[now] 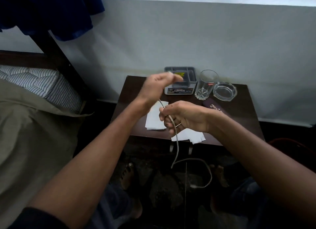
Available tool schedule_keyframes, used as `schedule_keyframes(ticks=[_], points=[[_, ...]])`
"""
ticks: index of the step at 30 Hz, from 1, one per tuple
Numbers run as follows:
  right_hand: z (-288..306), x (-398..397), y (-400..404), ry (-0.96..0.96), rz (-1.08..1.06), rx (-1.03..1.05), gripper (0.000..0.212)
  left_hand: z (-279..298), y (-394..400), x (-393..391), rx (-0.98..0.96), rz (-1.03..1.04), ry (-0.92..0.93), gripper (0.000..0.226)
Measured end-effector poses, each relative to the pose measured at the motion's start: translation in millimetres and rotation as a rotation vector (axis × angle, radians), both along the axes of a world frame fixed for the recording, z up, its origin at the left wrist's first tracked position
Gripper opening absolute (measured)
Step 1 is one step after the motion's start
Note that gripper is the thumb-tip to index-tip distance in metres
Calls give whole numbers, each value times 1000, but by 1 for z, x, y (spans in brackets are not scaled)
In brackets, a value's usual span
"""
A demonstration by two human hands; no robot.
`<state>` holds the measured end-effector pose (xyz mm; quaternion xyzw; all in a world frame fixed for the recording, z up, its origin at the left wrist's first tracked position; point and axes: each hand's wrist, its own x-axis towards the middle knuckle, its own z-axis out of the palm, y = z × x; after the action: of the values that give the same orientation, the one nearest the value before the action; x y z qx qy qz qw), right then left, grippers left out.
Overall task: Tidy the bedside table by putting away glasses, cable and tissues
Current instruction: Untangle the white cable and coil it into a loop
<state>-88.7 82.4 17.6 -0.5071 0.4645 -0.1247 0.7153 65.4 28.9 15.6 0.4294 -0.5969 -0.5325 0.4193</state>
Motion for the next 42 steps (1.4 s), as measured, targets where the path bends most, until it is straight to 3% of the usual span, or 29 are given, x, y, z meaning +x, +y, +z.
schedule_keyframes(ticks=[2,4,7,9,12,15,17,21,29,35,38,40,42], points=[[10,-8,-4,-31,4,-13,23,-8,4,0,-97,-149,-336,34],[17,-20,-9,-14,29,-24,21,-10,8,0,-42,-244,-435,38],[20,-38,-14,20,71,-40,21,-3,8,5,248,-348,-379,35],[18,-48,-18,18,95,-75,19,6,10,15,542,-544,-356,36],[15,-60,-23,-35,52,-117,16,21,16,28,749,-765,-140,33],[13,-63,-26,-159,-33,-111,19,31,18,30,786,-719,149,41],[12,-58,-27,-174,-53,-106,22,32,18,30,774,-640,244,47],[5,-50,-30,-120,-34,-98,32,29,15,30,757,-508,297,44],[1,-40,-27,-135,-152,-131,34,25,12,26,778,-333,221,43],[-3,-29,-26,-133,-242,-148,42,28,10,26,802,-310,488,34],[-6,-17,-16,-1,-100,-189,36,30,7,23,715,-253,695,31],[-11,-8,-6,86,87,-180,26,26,4,19,571,-149,606,37],[-14,-3,1,127,222,-155,20,19,3,14,347,-58,287,37]])
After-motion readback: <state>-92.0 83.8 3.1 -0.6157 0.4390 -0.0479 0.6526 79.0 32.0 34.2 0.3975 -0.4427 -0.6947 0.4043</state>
